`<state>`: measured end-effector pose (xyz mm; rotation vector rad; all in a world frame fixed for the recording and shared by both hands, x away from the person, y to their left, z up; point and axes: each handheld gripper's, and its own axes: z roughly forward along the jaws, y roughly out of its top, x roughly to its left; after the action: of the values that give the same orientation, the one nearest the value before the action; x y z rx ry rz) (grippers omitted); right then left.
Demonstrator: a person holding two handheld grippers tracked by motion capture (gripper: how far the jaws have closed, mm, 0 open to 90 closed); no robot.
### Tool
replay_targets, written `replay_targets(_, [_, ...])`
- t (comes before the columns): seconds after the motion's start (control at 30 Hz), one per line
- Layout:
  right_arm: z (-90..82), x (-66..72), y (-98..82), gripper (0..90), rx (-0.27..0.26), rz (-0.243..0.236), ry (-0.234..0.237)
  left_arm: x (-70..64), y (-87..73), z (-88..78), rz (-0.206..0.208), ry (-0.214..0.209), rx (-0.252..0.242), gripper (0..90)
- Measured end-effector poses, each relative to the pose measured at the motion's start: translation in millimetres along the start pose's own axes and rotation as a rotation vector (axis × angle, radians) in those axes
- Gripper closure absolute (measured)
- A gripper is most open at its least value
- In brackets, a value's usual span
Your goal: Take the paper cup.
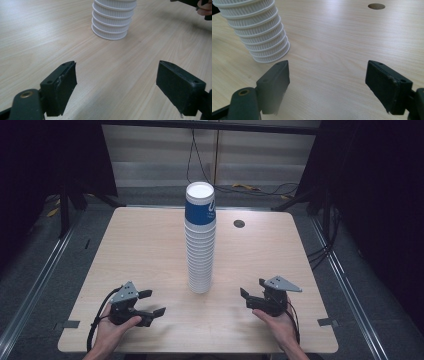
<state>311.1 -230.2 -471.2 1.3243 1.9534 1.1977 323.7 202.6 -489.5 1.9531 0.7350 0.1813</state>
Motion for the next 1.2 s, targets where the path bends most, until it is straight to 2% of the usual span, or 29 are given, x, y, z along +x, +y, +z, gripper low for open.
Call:
replay_targets(0.17, [-2.8, -1.6, 2.9, 21.6, -0.012, 0.009, 0.025, 1.9, 0.4, 1.0, -0.021, -0.011, 0.007, 16.3])
replay_targets(0.33, [-5.0, -0.4, 5.1, 20.7, -0.016, -0.009, 0.058, 1.6, 1.6, 1.2, -0.008, 0.0, 0.016, 16.6])
replay_targets(0.47, [-4.6, -2.3, 7.2, 18.2, -0.005, 0.002, 0.112, 1.5, 1.8, 3.1, -0.009, -0.002, 0.027, 17.1])
replay_targets(0.73, [-7.9, 3.5, 15.8, 17.6, -0.014, 0.008, 0.162, 0.0, 1.6, 2.3, 0.003, -0.014, 0.037, 15.9])
replay_targets(0.9, [-7.2, 7.1, 24.9, 19.0, -0.021, -0.019, 0.165, 0.1, 1.4, 0.6, 0.013, -0.014, 0.034, 15.8])
replay_targets(0.97, [-7.7, 8.9, 28.8, 20.1, -0.029, -0.018, 0.184, 0.0, 1.0, 1.1, 0.007, -0.011, 0.036, 15.8])
replay_targets(1.13, [-8.2, 14.9, 37.6, 20.4, -0.027, -0.061, 0.201, 0.3, 0.1, 2.4, -0.004, -0.022, 0.042, 15.8])
replay_targets(1.2, [-7.2, 15.4, 40.9, 20.1, -0.022, -0.053, 0.215, 0.6, -0.1, 2.9, -0.004, -0.021, 0.045, 15.8])
